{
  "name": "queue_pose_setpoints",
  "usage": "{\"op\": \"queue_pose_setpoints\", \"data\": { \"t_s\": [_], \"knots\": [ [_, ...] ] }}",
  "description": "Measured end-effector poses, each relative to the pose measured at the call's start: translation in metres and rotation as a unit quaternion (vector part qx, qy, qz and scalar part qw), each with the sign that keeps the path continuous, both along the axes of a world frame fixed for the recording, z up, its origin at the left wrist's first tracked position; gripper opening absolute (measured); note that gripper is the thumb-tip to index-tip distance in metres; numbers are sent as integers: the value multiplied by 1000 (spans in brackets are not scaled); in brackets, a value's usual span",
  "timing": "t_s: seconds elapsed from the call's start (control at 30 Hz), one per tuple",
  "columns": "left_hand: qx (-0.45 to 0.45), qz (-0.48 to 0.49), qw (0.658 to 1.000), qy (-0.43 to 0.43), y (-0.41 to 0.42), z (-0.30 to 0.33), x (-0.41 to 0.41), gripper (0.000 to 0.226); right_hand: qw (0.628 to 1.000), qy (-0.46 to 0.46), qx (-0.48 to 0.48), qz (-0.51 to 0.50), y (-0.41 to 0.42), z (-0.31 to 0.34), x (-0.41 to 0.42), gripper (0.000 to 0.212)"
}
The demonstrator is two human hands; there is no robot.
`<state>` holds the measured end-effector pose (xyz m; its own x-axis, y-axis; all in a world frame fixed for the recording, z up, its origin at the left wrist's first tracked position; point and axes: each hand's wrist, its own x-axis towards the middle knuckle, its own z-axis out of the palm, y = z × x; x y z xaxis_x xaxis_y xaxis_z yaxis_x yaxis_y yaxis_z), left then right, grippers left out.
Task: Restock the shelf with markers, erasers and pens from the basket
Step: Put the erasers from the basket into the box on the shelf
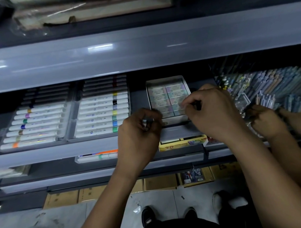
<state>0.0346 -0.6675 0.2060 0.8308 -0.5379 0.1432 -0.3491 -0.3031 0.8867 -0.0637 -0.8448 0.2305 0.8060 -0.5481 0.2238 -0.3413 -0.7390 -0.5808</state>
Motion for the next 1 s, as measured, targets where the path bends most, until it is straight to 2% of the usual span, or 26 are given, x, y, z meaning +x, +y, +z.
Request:
{"op": "queue_pose_setpoints", "data": {
  "t_s": [0.03,0.1,0.17,0.23,0.27,0.33,0.4,0.5,0.63,0.7,0.77,0.83,0.9,1.0],
  "knots": [
    [-19,1,999,31,0,2,-1,21,1000,-9,-8,4,2,1,-1,16],
    [-93,4,983,160,0,10,-3,23,999,-36,-14,15,6,2,-3,14],
    [-183,-7,932,314,2,20,-4,21,997,-64,-6,34,15,3,-4,11],
    [-259,-35,880,397,5,30,-6,21,994,-83,17,65,28,5,-4,7],
    [-288,-48,859,421,6,35,-7,22,992,-89,33,85,35,6,-4,6],
    [-331,-69,819,464,7,43,-8,30,987,-93,53,118,50,7,-4,18],
    [-353,-82,791,493,6,48,-10,36,986,-84,46,139,61,5,-3,27],
    [-357,-81,778,510,5,52,-12,36,986,-69,33,146,69,4,-1,32],
    [-359,-83,766,527,7,54,-12,37,985,-88,58,137,68,5,0,26],
    [-356,-78,779,511,8,51,-10,36,981,-98,99,138,66,5,0,22],
    [-337,-56,807,482,8,48,-7,35,977,-105,125,140,63,5,1,19],
    [-289,-24,855,430,8,42,-3,28,973,-118,145,136,60,5,2,14],
    [-214,6,918,334,9,31,1,17,970,-131,164,122,57,6,4,12],
    [-147,5,965,215,9,18,4,15,974,-143,157,76,48,4,9,15]
  ]
}}
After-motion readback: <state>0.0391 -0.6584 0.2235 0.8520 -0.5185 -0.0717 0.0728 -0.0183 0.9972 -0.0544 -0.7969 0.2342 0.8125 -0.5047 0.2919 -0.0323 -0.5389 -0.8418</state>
